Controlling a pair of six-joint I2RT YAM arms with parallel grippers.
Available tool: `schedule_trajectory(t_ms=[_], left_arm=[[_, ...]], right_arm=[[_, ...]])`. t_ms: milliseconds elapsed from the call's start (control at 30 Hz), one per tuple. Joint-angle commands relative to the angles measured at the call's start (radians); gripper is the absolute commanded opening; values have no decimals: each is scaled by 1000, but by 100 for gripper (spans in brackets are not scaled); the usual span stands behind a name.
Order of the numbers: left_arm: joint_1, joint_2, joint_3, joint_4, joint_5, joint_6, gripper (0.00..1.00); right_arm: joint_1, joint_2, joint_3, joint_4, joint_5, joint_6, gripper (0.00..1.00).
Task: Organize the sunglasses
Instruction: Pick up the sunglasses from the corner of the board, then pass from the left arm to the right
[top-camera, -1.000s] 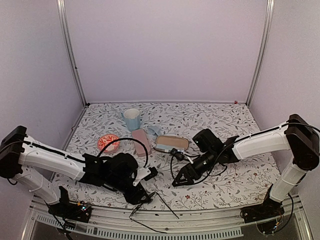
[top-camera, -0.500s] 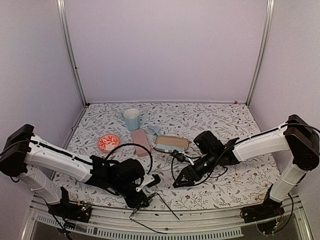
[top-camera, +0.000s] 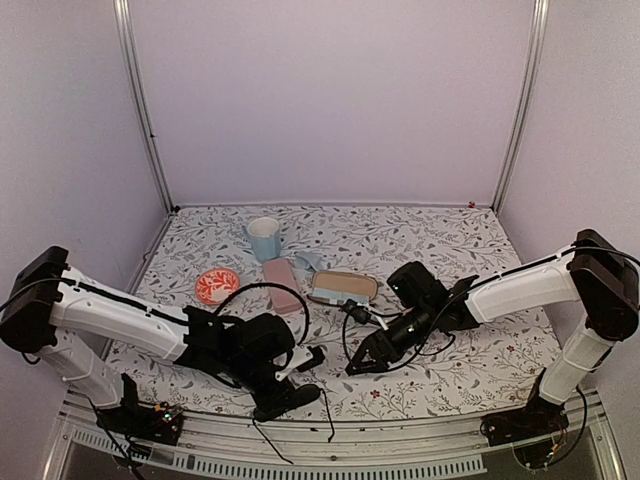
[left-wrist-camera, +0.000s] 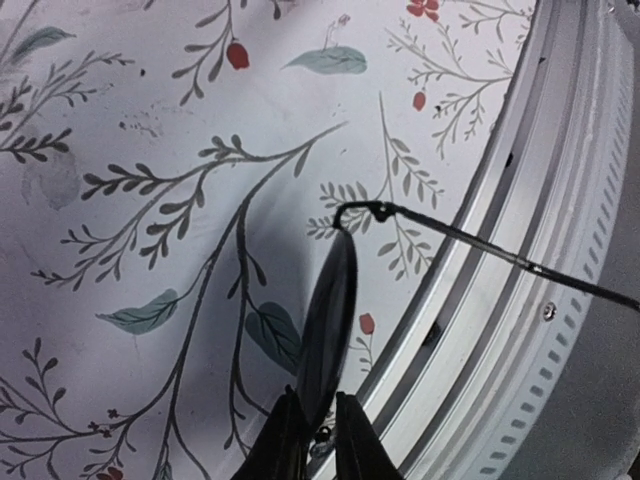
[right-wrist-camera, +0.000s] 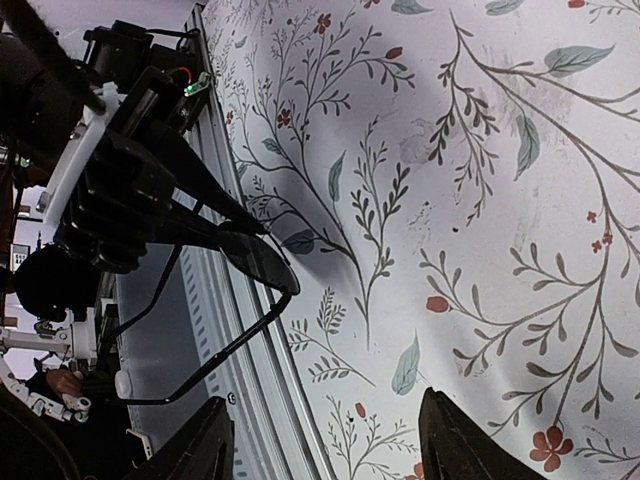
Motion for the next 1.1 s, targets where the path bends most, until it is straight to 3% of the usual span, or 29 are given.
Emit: schedule_trajectory(t_ms=[0, 500, 700, 1067], left_arm=[[2, 5, 22, 10, -3, 30, 13], [205, -7, -13, 255, 258, 121, 9], [232, 37, 20, 294, 318, 148, 9], [243, 107, 42, 384, 397, 128, 9]], right_arm=[[6, 0, -4, 35, -19, -13, 64], [5, -70, -67, 157, -125, -47, 66], [6, -79, -63, 190, -155, -55, 70], [29, -1, -34, 226, -135, -31, 69]])
